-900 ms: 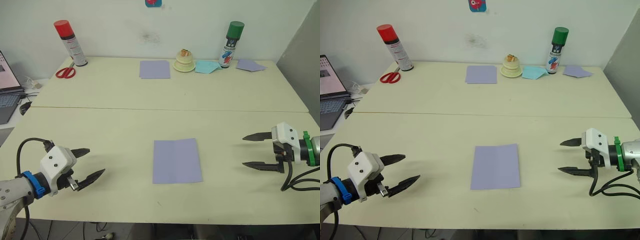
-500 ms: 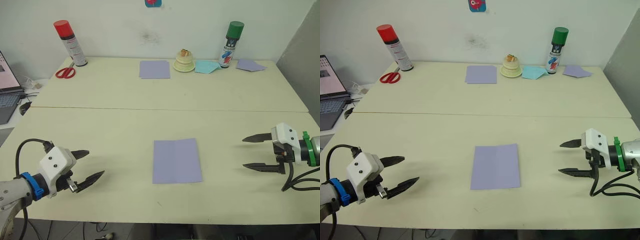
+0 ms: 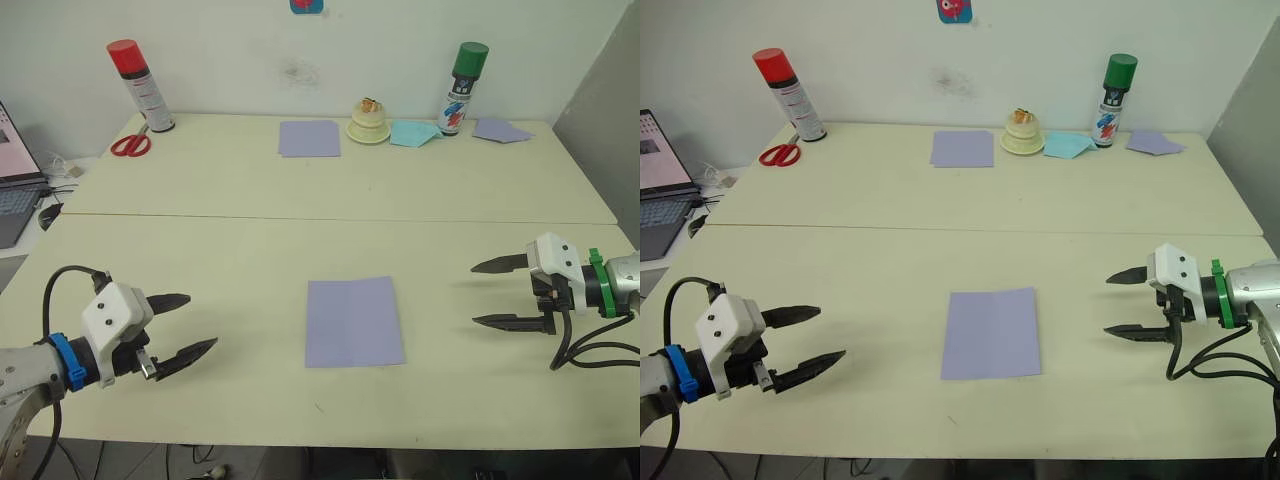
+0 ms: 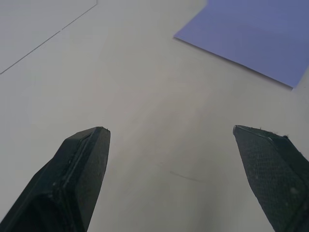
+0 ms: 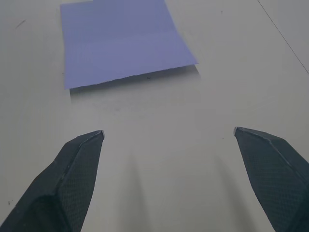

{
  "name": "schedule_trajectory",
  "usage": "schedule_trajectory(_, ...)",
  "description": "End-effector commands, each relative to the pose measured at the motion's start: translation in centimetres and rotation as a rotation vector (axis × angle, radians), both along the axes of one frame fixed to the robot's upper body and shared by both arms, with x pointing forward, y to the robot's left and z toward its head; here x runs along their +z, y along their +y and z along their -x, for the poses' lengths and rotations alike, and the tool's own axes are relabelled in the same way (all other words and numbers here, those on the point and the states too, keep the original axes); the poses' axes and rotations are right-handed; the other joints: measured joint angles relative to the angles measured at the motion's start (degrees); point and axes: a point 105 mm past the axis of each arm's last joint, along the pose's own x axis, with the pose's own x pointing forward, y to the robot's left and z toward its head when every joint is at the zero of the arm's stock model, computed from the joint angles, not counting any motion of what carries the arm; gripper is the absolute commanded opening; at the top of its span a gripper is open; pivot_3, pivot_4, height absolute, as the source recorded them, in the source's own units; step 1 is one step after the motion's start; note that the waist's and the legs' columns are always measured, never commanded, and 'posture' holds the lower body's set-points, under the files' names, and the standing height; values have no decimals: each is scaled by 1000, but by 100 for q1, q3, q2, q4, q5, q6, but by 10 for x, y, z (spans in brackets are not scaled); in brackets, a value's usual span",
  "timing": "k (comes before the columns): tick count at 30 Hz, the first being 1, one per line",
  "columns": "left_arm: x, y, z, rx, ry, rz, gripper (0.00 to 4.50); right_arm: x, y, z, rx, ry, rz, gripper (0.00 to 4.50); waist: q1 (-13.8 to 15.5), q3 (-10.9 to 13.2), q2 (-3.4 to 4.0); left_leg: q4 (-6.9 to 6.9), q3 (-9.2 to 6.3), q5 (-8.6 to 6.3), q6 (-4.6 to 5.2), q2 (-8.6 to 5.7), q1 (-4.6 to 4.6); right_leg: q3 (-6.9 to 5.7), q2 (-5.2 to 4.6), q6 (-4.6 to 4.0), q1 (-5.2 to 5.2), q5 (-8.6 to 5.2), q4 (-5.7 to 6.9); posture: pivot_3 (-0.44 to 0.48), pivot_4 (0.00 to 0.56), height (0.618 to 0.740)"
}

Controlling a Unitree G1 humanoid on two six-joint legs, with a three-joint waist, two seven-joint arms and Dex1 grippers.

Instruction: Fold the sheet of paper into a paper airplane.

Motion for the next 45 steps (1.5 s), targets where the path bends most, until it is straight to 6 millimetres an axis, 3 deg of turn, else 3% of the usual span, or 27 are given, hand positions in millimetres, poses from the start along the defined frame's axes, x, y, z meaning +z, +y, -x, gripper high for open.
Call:
schedule_trajectory(1, 11, -23, 0, -85, -19, 16, 4467, 16, 12, 7, 44, -32, -35, 4500, -1, 0, 0, 0, 0, 0, 0, 0, 0, 0, 0, 0, 1, 0, 0, 0, 150, 740)
schedule_trajectory(9, 12, -56, -13, -209, 12, 53, 4467, 21, 30, 18, 84, -11, -66, 4500, -1, 0, 0, 0, -1, 0, 0, 0, 0, 0, 1, 0, 1, 0, 1, 0, 150, 740)
schedule_trajectory(10, 12, -60, -15, -218, 11, 55, 4289, 21, 32, 19, 85, -9, -68, 4500, -1, 0, 0, 0, -1, 0, 0, -1, 0, -1, 1, 0, 1, 0, 1, 0, 150, 740)
schedule_trajectory(13, 9, -70, -16, -257, 44, 72, 3611, 20, 34, 19, 74, -11, -65, 4500, -1, 0, 0, 0, 0, 0, 0, -3, 0, 1, 1, 0, 1, 0, 1, 0, 150, 740)
schedule_trajectory(17, 3, -79, -23, -272, 51, 54, 2331, 21, 37, 14, 40, -28, -69, 4500, -4, 0, 0, 0, 0, 0, 0, -3, 0, 2, 1, 0, 0, 0, 1, 0, 150, 740)
schedule_trajectory(24, -19, -95, -53, -258, 62, 55, 43, 20, 41, 9, 22, -46, -72, 4500, 4, 1, -2, 4, -1, 0, 0, -8, -1, -1, 9, 1, 3, 1, 2, 0, 150, 740)
schedule_trajectory(30, -48, -110, -65, -293, 120, 52, 43, 21, 52, 7, 24, -76, -108, 4500, 0, 1, -2, 3, -3, 0, 0, -4, -6, 1, 6, 1, -4, 0, 0, 0, 150, 740)
schedule_trajectory(38, -54, -136, -67, -349, 142, 83, 43, 15, 55, 13, 35, -59, -100, 4500, 6, 1, -3, 7, -6, 1, 0, -5, -9, 0, 4, 1, -6, 0, 3, 0, 150, 740)
schedule_trajectory(45, -79, -141, -63, -362, 208, 7, 43, 12, 57, 11, 38, -56, -95, 4500, -4, 1, -3, 8, -4, 1, 1, -6, -7, 2, 6, 2, -4, 1, 4, 0, 150, 740)
